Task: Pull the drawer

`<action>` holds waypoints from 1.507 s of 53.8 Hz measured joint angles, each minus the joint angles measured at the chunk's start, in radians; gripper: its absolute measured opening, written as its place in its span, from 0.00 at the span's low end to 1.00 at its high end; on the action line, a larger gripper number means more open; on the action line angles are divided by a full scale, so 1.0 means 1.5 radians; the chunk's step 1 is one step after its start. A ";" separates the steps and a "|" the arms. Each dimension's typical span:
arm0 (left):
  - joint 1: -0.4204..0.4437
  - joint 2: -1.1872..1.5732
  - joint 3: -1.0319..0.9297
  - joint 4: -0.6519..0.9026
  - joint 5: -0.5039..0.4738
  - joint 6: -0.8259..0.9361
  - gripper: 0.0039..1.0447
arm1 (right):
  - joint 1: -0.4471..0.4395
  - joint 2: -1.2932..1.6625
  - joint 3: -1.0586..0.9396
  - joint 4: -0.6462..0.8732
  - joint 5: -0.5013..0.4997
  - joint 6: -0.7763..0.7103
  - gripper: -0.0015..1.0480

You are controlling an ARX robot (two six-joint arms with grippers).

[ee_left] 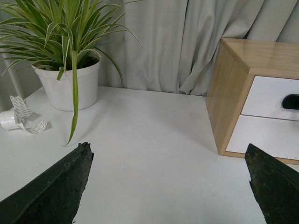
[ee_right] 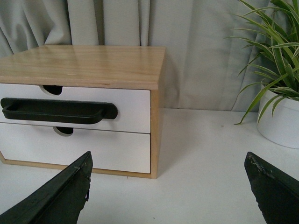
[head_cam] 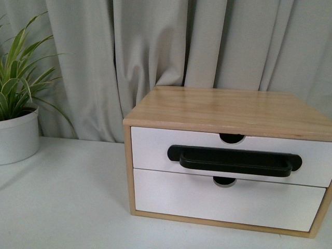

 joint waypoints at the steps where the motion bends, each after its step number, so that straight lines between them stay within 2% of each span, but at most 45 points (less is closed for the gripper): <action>1: 0.000 0.000 0.000 0.000 0.000 0.000 0.94 | 0.000 0.000 0.000 0.000 0.000 0.000 0.91; 81: 0.000 0.000 0.000 0.000 0.000 0.000 0.94 | 0.000 0.000 0.000 0.000 0.000 0.000 0.91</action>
